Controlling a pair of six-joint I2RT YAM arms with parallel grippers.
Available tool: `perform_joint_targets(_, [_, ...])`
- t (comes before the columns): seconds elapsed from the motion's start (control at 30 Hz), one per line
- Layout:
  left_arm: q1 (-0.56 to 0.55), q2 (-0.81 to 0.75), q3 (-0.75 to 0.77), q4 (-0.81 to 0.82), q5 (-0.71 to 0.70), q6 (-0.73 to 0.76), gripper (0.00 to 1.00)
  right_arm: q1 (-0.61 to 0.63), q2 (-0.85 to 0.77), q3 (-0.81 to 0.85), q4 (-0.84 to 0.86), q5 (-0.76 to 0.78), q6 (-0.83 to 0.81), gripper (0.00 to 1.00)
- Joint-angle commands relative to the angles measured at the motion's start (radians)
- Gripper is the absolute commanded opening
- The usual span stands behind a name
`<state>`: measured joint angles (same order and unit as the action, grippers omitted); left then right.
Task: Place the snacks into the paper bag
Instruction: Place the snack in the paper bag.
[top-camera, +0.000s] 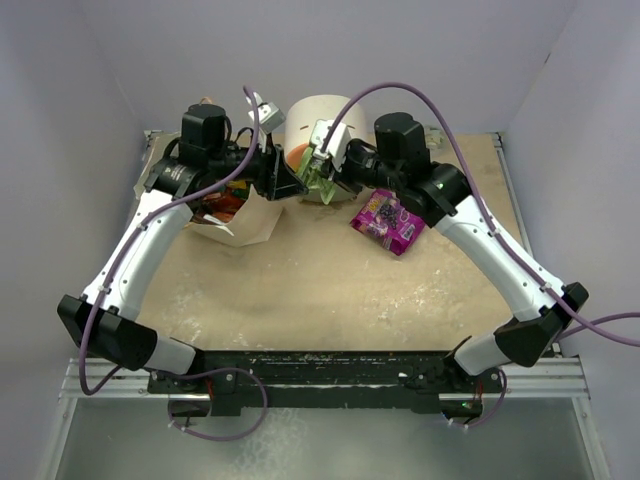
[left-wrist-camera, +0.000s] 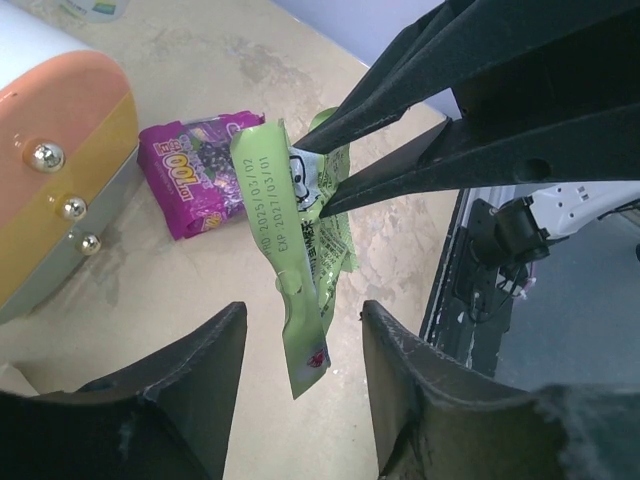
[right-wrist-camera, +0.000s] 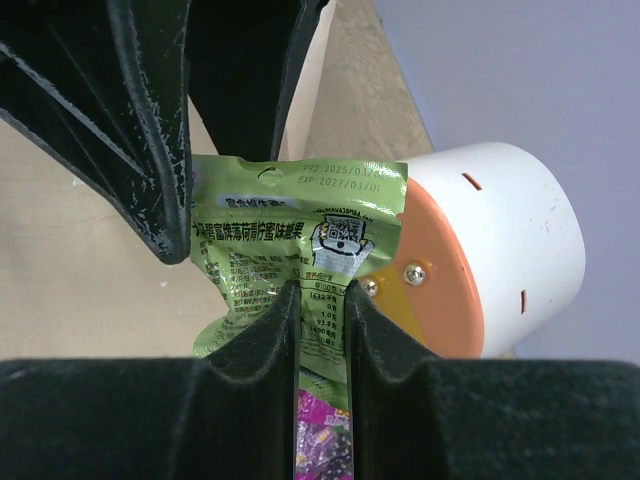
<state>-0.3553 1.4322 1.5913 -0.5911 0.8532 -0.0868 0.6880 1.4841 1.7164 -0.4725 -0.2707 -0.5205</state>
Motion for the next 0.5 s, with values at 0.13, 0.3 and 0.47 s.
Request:
perform_joint_targets(0.13, [-0.009, 0.004, 0.0, 0.069, 0.031, -0.011, 0.35, 0.002, -0.027, -0.015, 0.04, -0.007, 0.019, 0.0])
perform_joint_targets(0.3, [-0.009, 0.004, -0.007, 0.073, 0.043, -0.01, 0.21, 0.002, -0.041, -0.035, 0.044, -0.005, 0.019, 0.0])
perform_joint_targets(0.47, [-0.009, -0.011, -0.021, 0.08, 0.055, 0.013, 0.01, 0.002, -0.048, -0.036, 0.04, -0.007, 0.017, 0.0])
